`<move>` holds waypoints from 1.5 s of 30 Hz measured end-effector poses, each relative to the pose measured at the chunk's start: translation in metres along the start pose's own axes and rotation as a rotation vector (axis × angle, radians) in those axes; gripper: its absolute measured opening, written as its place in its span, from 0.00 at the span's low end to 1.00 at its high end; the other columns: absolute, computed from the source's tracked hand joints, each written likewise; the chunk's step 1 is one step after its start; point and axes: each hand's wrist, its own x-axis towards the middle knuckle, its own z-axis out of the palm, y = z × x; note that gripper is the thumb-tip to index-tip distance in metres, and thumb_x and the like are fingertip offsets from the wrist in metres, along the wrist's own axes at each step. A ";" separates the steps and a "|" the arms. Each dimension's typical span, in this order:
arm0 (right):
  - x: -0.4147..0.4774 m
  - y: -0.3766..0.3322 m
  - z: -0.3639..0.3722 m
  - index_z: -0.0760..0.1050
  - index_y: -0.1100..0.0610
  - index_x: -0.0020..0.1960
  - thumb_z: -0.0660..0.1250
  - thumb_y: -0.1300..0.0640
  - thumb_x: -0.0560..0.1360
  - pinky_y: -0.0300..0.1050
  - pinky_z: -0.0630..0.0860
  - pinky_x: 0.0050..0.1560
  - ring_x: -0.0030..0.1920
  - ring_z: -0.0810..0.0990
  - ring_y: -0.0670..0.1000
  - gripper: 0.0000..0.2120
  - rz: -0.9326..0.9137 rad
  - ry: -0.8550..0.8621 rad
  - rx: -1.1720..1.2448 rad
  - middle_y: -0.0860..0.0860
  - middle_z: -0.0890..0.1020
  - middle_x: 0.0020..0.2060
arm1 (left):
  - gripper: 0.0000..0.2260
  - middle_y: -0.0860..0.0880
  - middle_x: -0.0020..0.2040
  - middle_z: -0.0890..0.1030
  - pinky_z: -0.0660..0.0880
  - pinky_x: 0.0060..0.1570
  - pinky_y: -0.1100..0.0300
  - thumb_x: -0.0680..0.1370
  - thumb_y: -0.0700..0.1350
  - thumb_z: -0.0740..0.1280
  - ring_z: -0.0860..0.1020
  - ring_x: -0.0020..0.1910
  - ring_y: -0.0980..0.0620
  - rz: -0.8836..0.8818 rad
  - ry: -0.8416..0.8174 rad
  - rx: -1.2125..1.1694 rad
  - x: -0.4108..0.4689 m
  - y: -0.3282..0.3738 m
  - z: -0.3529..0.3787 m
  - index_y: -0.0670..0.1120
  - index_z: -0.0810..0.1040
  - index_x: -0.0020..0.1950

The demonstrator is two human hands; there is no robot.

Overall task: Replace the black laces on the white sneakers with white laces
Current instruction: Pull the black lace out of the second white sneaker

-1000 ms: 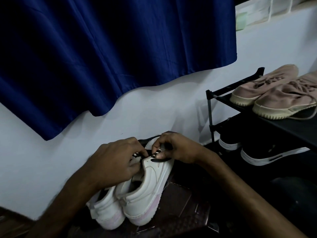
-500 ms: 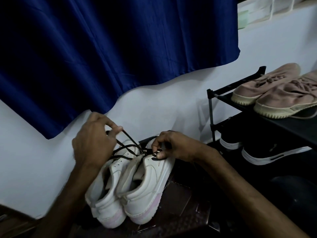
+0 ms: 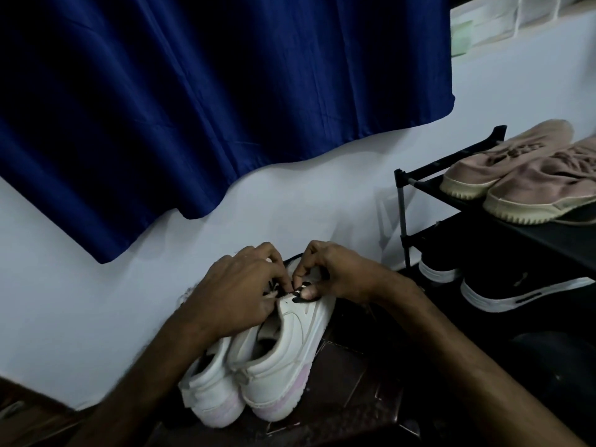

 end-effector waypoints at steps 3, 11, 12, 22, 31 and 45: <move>-0.001 -0.002 -0.001 0.76 0.31 0.41 0.75 0.44 0.67 0.59 0.70 0.60 0.49 0.70 0.39 0.10 0.016 0.015 -0.008 0.41 0.72 0.47 | 0.04 0.61 0.58 0.70 0.62 0.48 0.60 0.77 0.54 0.66 0.71 0.56 0.59 -0.016 0.061 0.173 0.002 0.003 -0.001 0.57 0.78 0.48; -0.002 -0.008 -0.008 0.77 0.36 0.44 0.74 0.45 0.68 0.64 0.60 0.64 0.54 0.67 0.42 0.08 0.062 0.019 -0.106 0.39 0.70 0.47 | 0.10 0.58 0.47 0.74 0.72 0.49 0.51 0.70 0.55 0.75 0.76 0.46 0.53 -0.386 0.469 -0.105 -0.002 -0.026 -0.020 0.54 0.78 0.34; -0.002 -0.007 -0.008 0.77 0.37 0.44 0.74 0.45 0.68 0.65 0.59 0.64 0.54 0.66 0.43 0.08 0.070 0.018 -0.127 0.39 0.69 0.48 | 0.10 0.57 0.48 0.75 0.72 0.46 0.52 0.71 0.55 0.75 0.77 0.45 0.52 -0.446 0.517 -0.116 -0.002 -0.034 -0.023 0.54 0.78 0.35; -0.001 -0.004 -0.007 0.78 0.37 0.48 0.74 0.45 0.69 0.59 0.61 0.62 0.57 0.69 0.44 0.10 0.063 -0.009 -0.113 0.38 0.70 0.48 | 0.09 0.65 0.61 0.69 0.69 0.57 0.54 0.78 0.51 0.68 0.69 0.59 0.61 -0.045 0.091 -0.166 -0.002 -0.011 -0.009 0.64 0.80 0.54; -0.004 -0.005 -0.005 0.75 0.35 0.44 0.74 0.45 0.69 0.55 0.63 0.62 0.56 0.71 0.44 0.09 0.054 0.005 -0.082 0.40 0.73 0.51 | 0.06 0.62 0.61 0.69 0.63 0.62 0.55 0.77 0.56 0.66 0.69 0.60 0.60 -0.043 0.083 0.204 0.005 0.004 -0.004 0.58 0.81 0.49; -0.004 -0.003 -0.006 0.78 0.38 0.49 0.73 0.47 0.70 0.57 0.64 0.63 0.57 0.70 0.46 0.10 0.042 -0.019 -0.100 0.41 0.73 0.51 | 0.08 0.59 0.61 0.72 0.71 0.56 0.51 0.77 0.44 0.69 0.72 0.59 0.56 -0.225 0.340 -0.253 -0.009 -0.033 -0.004 0.57 0.80 0.51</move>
